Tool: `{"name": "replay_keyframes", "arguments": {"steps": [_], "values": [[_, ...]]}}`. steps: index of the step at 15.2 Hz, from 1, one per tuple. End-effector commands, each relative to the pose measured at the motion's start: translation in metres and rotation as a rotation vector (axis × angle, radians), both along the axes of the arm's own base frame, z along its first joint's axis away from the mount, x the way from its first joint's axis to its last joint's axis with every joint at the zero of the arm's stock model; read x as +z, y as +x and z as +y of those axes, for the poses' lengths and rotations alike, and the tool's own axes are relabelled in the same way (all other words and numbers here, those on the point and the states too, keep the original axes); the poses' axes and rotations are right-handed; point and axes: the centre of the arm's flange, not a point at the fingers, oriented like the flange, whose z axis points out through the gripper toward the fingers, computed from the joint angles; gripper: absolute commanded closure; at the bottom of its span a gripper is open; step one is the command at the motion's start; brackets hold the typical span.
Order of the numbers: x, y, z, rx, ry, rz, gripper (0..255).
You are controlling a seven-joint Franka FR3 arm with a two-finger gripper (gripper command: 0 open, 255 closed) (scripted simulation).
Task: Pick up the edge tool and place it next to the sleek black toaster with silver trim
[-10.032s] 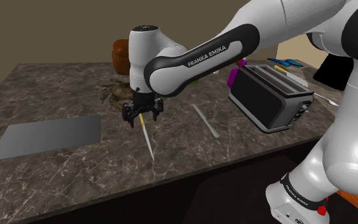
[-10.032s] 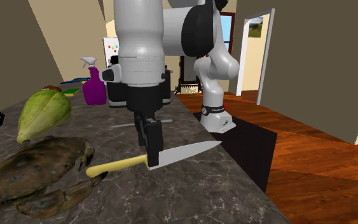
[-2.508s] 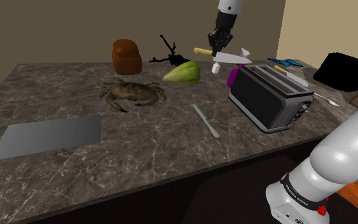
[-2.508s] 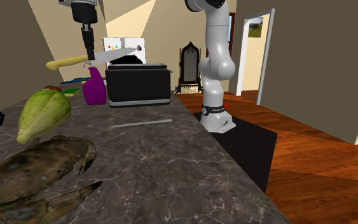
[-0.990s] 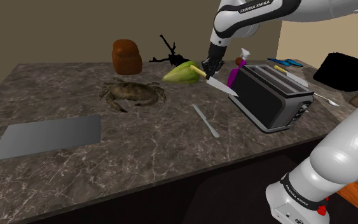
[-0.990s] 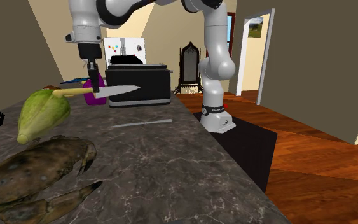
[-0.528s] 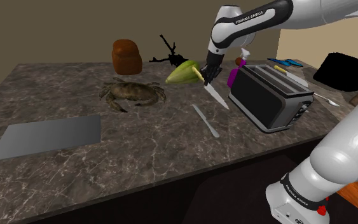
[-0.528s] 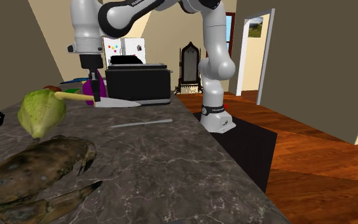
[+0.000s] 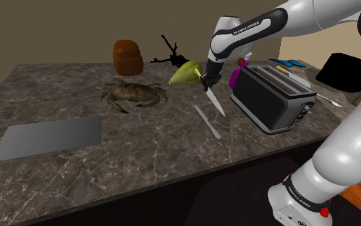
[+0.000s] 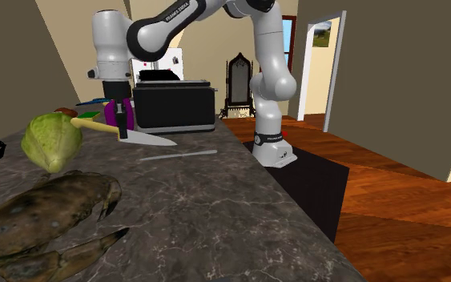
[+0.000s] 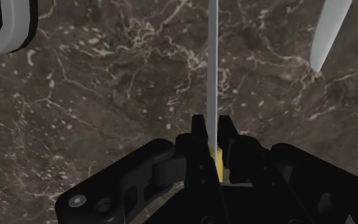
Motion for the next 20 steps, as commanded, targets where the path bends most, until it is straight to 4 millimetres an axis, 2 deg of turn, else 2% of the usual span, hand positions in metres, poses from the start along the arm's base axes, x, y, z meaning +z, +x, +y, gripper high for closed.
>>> {"name": "replay_keyframes", "arguments": {"steps": [1, 9, 10, 15, 19, 20], "values": [[-0.018, -0.001, 0.0, -0.001, 0.002, 0.012, 255], [-0.018, -0.001, 0.0, -0.001, 0.002, 0.012, 255], [-0.019, -0.002, 0.002, -0.001, 0.002, 0.013, 0], [-0.018, -0.001, 0.0, -0.001, 0.002, 0.012, 0], [0.032, -0.002, -0.001, -0.001, 0.002, 0.012, 0], [0.032, -0.002, -0.001, -0.001, 0.002, 0.012, 0]]}}
